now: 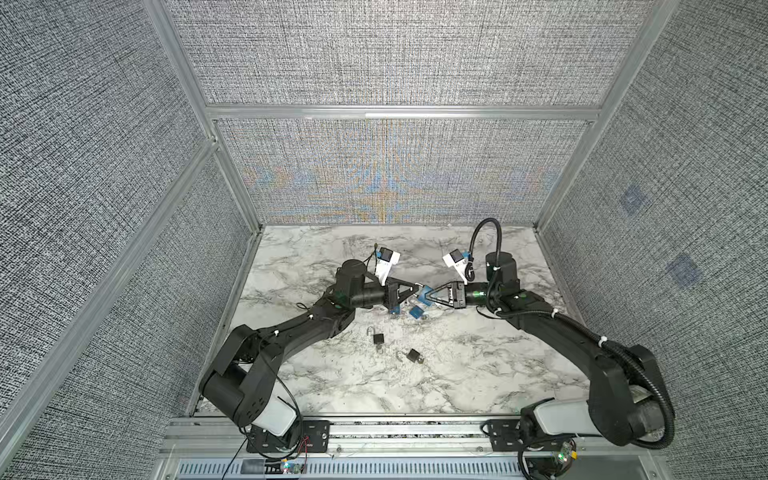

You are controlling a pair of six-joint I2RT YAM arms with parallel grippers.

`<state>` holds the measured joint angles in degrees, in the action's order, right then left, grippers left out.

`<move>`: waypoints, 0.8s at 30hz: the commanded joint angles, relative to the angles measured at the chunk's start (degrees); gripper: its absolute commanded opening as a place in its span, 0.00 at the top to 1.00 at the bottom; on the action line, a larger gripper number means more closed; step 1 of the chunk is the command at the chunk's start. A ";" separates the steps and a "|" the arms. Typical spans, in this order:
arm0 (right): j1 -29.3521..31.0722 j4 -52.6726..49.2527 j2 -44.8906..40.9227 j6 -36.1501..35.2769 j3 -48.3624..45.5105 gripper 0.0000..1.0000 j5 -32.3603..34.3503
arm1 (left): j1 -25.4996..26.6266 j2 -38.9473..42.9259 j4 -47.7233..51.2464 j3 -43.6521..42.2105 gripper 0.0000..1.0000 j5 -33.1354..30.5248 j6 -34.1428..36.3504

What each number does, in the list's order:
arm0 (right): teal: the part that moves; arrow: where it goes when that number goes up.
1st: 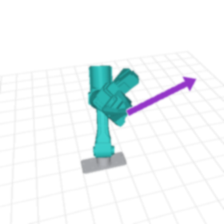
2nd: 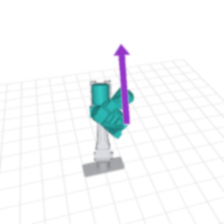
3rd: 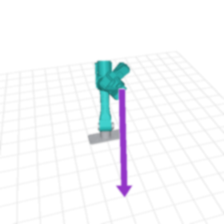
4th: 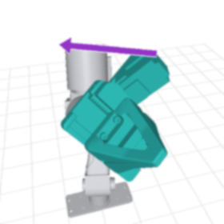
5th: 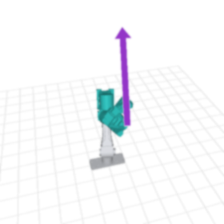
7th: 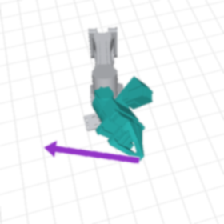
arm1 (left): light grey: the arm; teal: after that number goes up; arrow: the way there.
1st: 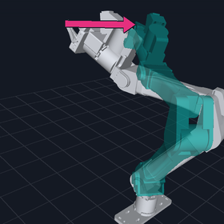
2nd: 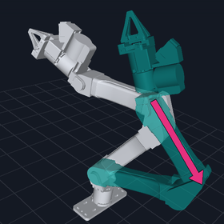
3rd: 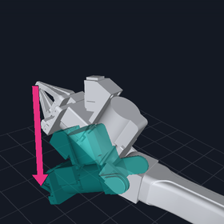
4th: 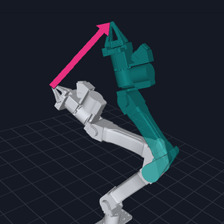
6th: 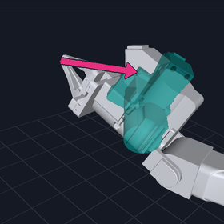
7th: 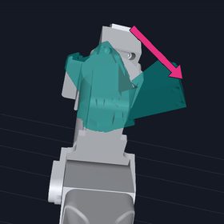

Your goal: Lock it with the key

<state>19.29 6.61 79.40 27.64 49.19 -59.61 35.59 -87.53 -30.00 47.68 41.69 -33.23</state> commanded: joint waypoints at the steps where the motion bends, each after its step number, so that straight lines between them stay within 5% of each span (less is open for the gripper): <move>1: 0.67 7.53 -0.41 0.27 0.13 1.00 -0.10 | 1.29 -0.03 0.06 -0.11 1.00 5.34 2.05; 3: 0.70 6.72 -0.56 -0.21 -0.31 0.95 0.35 | 0.85 0.08 -0.40 -0.19 1.00 4.92 1.60; 6: 0.59 6.80 -1.04 -0.48 -1.13 0.61 1.73 | -0.04 0.58 0.60 -0.19 1.00 2.57 0.98; 9: 0.06 8.22 -1.91 -0.25 -2.53 0.45 2.47 | -1.32 1.69 2.17 -0.48 1.00 -0.69 0.38; 24: -4.68 10.71 -5.39 0.60 -7.53 0.41 2.92 | -3.60 6.46 1.94 -0.16 1.00 -0.26 -3.84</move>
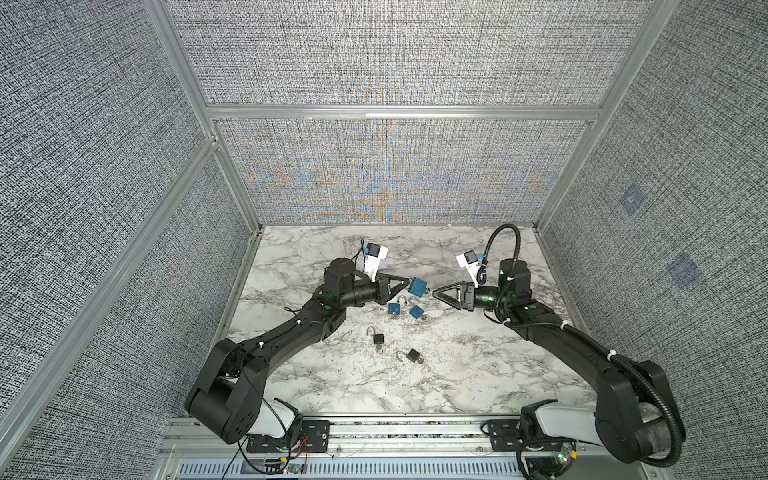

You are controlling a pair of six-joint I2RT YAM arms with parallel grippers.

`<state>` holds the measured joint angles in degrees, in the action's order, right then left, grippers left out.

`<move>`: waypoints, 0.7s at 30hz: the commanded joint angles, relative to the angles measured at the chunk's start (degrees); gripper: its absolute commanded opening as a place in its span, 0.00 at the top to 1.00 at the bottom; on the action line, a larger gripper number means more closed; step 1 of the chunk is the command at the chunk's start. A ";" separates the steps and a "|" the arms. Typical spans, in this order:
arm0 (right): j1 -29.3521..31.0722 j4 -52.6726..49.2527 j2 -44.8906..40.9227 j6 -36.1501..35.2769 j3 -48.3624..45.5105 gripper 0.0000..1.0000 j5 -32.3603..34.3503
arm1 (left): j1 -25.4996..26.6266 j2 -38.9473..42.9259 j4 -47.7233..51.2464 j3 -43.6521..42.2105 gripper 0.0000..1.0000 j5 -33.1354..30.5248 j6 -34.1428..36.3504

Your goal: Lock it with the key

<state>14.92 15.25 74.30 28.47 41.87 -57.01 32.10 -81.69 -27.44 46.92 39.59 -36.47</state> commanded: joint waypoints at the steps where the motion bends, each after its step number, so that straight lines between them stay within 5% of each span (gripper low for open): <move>1: -0.40 2.48 -0.36 -0.04 -0.29 0.41 0.49 | -0.11 0.85 -0.16 0.80 1.00 1.98 -0.58; 21: 0.96 17.63 4.77 9.50 0.60 0.58 -6.79 | -0.10 0.14 1.51 4.74 1.00 4.53 -3.69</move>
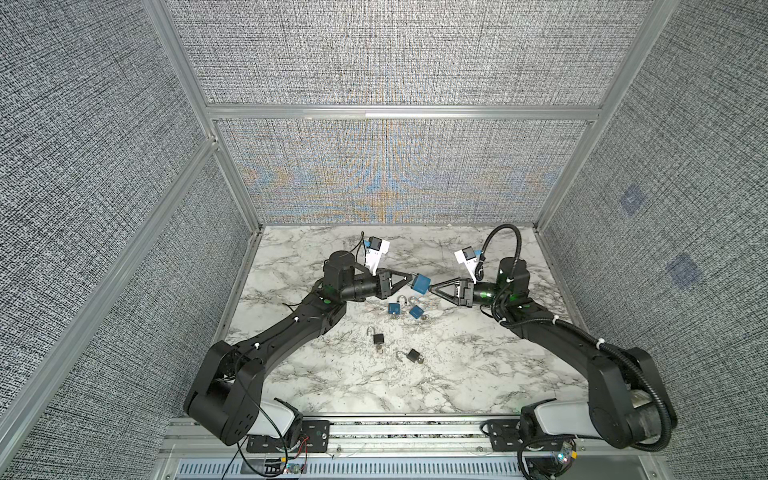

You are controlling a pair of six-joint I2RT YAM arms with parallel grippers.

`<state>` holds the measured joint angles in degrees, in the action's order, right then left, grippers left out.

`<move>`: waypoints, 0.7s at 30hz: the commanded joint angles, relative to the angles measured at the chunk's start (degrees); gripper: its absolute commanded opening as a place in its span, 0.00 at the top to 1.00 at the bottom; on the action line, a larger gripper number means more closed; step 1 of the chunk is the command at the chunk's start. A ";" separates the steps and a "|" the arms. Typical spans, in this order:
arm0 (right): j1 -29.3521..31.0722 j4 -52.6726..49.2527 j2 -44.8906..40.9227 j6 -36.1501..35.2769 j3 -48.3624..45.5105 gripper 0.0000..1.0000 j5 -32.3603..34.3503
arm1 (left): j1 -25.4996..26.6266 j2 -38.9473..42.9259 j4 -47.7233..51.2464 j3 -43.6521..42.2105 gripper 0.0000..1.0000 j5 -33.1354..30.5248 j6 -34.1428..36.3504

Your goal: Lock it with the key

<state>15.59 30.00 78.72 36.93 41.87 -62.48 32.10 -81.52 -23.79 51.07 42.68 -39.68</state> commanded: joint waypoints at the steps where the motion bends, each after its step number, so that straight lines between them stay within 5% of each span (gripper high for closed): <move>1: 0.33 2.87 0.59 1.02 0.81 0.60 -1.33 | -0.04 -0.04 -2.14 0.70 1.00 1.45 -0.46; 10: 0.49 2.92 1.89 1.33 1.33 0.76 -1.24 | -0.11 -0.36 -1.70 0.83 1.00 0.79 -0.48; 21: 0.49 3.01 1.50 1.41 0.32 0.82 -1.21 | -0.29 -0.25 -1.43 0.69 1.00 -1.19 -0.55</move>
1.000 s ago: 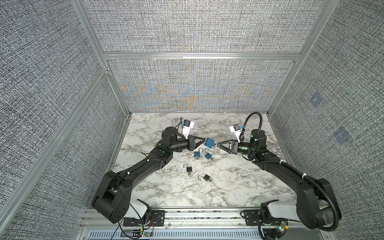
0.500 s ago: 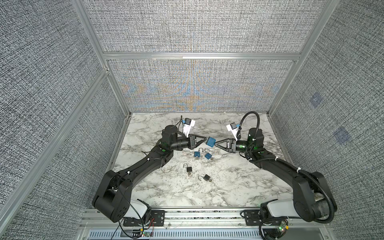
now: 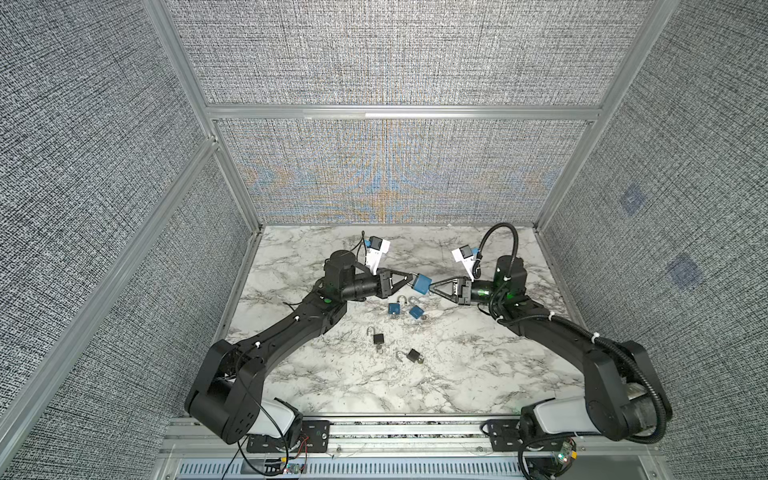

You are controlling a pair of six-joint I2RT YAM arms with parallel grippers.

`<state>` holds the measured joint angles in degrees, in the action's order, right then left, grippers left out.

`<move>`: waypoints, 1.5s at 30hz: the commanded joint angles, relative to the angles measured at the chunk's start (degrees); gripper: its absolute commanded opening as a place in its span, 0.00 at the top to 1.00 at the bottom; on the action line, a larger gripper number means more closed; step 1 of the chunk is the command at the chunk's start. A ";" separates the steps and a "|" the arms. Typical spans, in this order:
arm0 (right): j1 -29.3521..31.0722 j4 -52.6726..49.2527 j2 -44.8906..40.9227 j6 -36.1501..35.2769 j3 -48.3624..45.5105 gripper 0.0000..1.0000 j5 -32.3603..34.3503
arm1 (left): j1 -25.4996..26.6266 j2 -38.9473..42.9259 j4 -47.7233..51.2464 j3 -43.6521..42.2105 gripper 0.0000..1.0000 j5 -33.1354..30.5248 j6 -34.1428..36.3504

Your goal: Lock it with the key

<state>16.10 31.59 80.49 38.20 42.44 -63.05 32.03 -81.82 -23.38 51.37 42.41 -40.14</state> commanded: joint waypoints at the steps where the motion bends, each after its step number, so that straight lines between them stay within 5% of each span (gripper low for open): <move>1: -0.01 1.41 -0.32 0.21 -0.35 0.84 -0.67 | -0.31 0.02 -1.85 0.31 1.00 -1.01 -0.19; 9: 0.03 1.28 -0.35 0.30 -0.47 1.00 -0.67 | -0.57 -0.08 -2.29 -0.08 1.00 -1.13 -0.76; 25: -0.45 2.68 1.08 0.99 -1.81 1.00 0.05 | -2.36 1.04 -6.69 -2.15 1.00 0.91 -2.54; 37: -2.49 11.12 2.98 8.10 -3.97 1.00 -0.95 | -4.79 3.51 -8.62 -5.18 1.00 3.27 -3.02; 45: -4.37 1.00 -1.13 3.20 -3.55 1.00 3.92 | -5.22 2.02 -5.19 -3.53 1.00 3.65 -0.57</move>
<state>12.21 37.54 80.82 44.49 38.33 -61.95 26.85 -79.48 -28.10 46.85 45.17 -42.72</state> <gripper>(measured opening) 0.049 0.104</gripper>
